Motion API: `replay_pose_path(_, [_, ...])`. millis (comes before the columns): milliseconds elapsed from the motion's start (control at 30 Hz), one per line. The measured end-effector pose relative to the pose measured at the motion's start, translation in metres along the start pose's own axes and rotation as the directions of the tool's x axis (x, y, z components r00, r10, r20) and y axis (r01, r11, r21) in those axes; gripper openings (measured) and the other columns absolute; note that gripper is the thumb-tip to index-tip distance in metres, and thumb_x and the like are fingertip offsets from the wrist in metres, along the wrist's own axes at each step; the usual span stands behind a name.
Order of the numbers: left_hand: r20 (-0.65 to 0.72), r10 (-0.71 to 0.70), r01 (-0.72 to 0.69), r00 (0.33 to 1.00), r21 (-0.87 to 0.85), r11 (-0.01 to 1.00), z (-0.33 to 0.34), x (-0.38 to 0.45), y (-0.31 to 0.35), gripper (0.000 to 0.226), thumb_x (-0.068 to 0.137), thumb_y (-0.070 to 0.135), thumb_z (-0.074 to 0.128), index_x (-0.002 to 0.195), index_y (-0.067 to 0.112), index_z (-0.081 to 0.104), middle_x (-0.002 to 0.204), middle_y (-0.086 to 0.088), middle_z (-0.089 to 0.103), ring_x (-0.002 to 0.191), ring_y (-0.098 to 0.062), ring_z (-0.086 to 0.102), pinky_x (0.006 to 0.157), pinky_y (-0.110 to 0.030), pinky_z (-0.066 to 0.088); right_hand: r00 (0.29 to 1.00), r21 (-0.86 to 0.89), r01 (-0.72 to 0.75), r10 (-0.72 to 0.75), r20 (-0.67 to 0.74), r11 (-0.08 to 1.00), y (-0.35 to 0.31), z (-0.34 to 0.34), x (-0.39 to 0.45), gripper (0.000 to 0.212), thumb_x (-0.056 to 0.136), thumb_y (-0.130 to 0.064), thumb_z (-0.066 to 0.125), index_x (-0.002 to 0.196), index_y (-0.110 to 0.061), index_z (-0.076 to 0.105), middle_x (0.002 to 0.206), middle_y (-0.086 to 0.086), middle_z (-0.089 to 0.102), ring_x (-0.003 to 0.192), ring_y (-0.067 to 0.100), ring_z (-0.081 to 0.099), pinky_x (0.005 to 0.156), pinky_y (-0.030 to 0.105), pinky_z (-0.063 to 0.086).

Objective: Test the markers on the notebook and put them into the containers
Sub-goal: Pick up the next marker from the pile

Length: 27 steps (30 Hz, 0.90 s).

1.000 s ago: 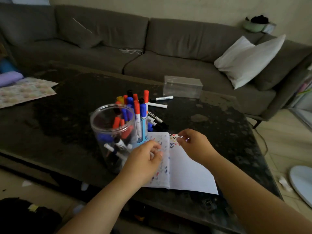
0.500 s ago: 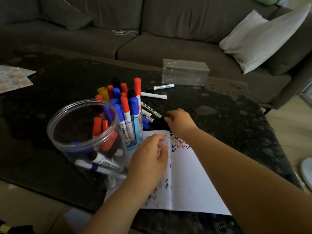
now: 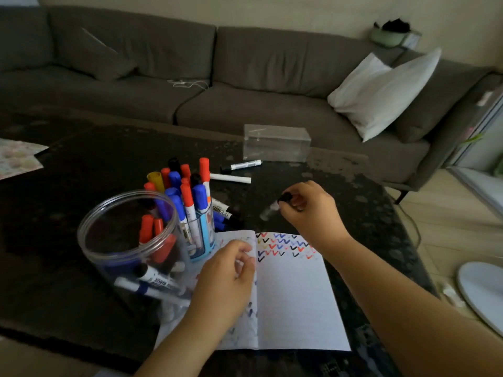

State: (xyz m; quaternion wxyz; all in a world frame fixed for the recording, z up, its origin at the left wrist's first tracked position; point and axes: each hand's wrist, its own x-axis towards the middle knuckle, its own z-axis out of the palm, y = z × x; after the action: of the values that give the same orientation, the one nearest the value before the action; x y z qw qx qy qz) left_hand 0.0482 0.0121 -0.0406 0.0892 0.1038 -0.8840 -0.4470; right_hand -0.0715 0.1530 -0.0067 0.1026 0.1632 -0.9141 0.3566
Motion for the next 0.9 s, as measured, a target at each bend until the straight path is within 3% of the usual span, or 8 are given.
replay_pose_path(133, [-0.012, 0.025, -0.026, 1.0, -0.089, 0.996, -0.007, -0.016, 0.017, 0.011, 0.092, 0.025, 0.053, 0.095, 0.035, 0.052, 0.086, 0.02, 0.055, 0.078, 0.009, 0.05, 0.062, 0.0, 0.038, 0.988, 0.329, -0.114, 0.073, 0.135, 0.937, -0.017, -0.036, -0.04, 0.021, 0.095, -0.029, 0.051, 0.116, -0.027, 0.053, 0.105, -0.01, 0.065, 0.096, 0.004, 0.062, 0.082, 0.017, 0.048])
replay_pose_path(233, [0.014, -0.036, 0.039, 0.999, -0.263, 0.964, -0.01, -0.028, 0.03, 0.007, 0.091, 0.029, 0.056, 0.093, 0.035, 0.058, 0.094, 0.02, 0.058, 0.088, 0.006, 0.053, 0.066, -0.004, 0.04, 0.966, 0.457, -0.186, 0.076, 0.248, 0.87, -0.03, -0.044, -0.077, 0.019, 0.099, -0.033, 0.039, 0.113, -0.038, 0.049, 0.085, -0.004, 0.064, 0.081, 0.008, 0.065, 0.084, 0.031, 0.054])
replay_pose_path(400, [0.119, -0.104, 0.148, 0.987, -0.47, 0.87, -0.013, -0.052, 0.043, 0.015, 0.095, 0.035, 0.048, 0.102, 0.038, 0.061, 0.11, 0.015, 0.061, 0.105, -0.005, 0.055, 0.094, -0.032, 0.047, 0.877, 0.481, -0.403, 0.178, 0.446, 0.779, -0.05, -0.045, -0.128, 0.029, 0.102, -0.028, 0.035, 0.104, -0.012, 0.06, 0.068, -0.005, 0.054, 0.06, 0.006, 0.051, 0.067, 0.025, 0.047])
replay_pose_path(533, [0.247, -0.135, 0.261, 0.96, -0.599, 0.757, -0.014, -0.063, 0.048, 0.02, 0.094, 0.031, 0.049, 0.102, 0.029, 0.067, 0.101, 0.005, 0.069, 0.099, -0.013, 0.061, 0.096, -0.036, 0.047, 0.791, 0.674, -0.583, 0.125, 0.599, 0.454, -0.061, -0.053, -0.15, 0.03, 0.101, -0.025, 0.036, 0.091, -0.005, 0.057, 0.061, 0.001, 0.049, 0.05, 0.01, 0.04, 0.046, 0.02, 0.037])
replay_pose_path(633, [0.397, 0.014, 0.325, 0.918, -0.772, 0.547, -0.017, -0.072, 0.053, 0.029, 0.09, 0.026, 0.048, 0.093, 0.014, 0.075, 0.101, -0.011, 0.069, 0.096, -0.019, 0.066, 0.093, -0.038, 0.047, 0.713, 0.695, -0.691, 0.028, 0.701, 0.199, -0.065, -0.06, -0.163, 0.034, 0.098, -0.029, 0.037, 0.082, -0.007, 0.058, 0.055, 0.001, 0.039, 0.044, 0.006, 0.028, 0.036, 0.014, 0.024])
replay_pose_path(733, [0.453, 0.16, 0.382, 0.877, -0.859, 0.341, -0.021, -0.083, 0.061, 0.028, 0.082, 0.023, 0.051, 0.088, 0.009, 0.075, 0.105, -0.022, 0.056, 0.105, -0.023, 0.065, 0.09, -0.038, 0.05, 0.678, 0.68, -0.733, -0.09, 0.73, -0.008, -0.067, -0.065, -0.174, 0.037, 0.095, -0.033, 0.039, 0.078, -0.009, 0.063, 0.052, -0.003, 0.035, 0.038, 0.001, 0.028, 0.03, 0.011, 0.022])
replay_pose_path(800, [0.432, 0.182, 0.371, 0.883, -0.881, 0.293, -0.019, -0.088, 0.064, 0.025, 0.079, 0.021, 0.052, 0.08, 0.009, 0.075, 0.092, -0.019, 0.061, 0.101, -0.022, 0.067, 0.08, -0.032, 0.056, 0.692, 0.694, -0.72, -0.098, 0.715, -0.025, -0.07, -0.066, -0.179, 0.036, 0.093, -0.035, 0.04, 0.078, -0.01, 0.06, 0.051, -0.005, 0.033, 0.037, 0.0, 0.027, 0.029, 0.009, 0.021])
replay_pose_path(900, [0.381, 0.14, 0.317, 0.914, -0.885, 0.341, -0.018, -0.092, 0.068, 0.026, 0.077, 0.021, 0.052, 0.068, 0.012, 0.075, 0.076, -0.013, 0.069, 0.095, -0.019, 0.069, 0.074, -0.028, 0.056, 0.732, 0.732, -0.677, -0.032, 0.681, 0.074, -0.076, -0.065, -0.184, 0.031, 0.091, -0.037, 0.039, 0.079, -0.012, 0.05, 0.051, -0.006, 0.029, 0.038, -0.001, 0.022, 0.03, 0.009, 0.019])
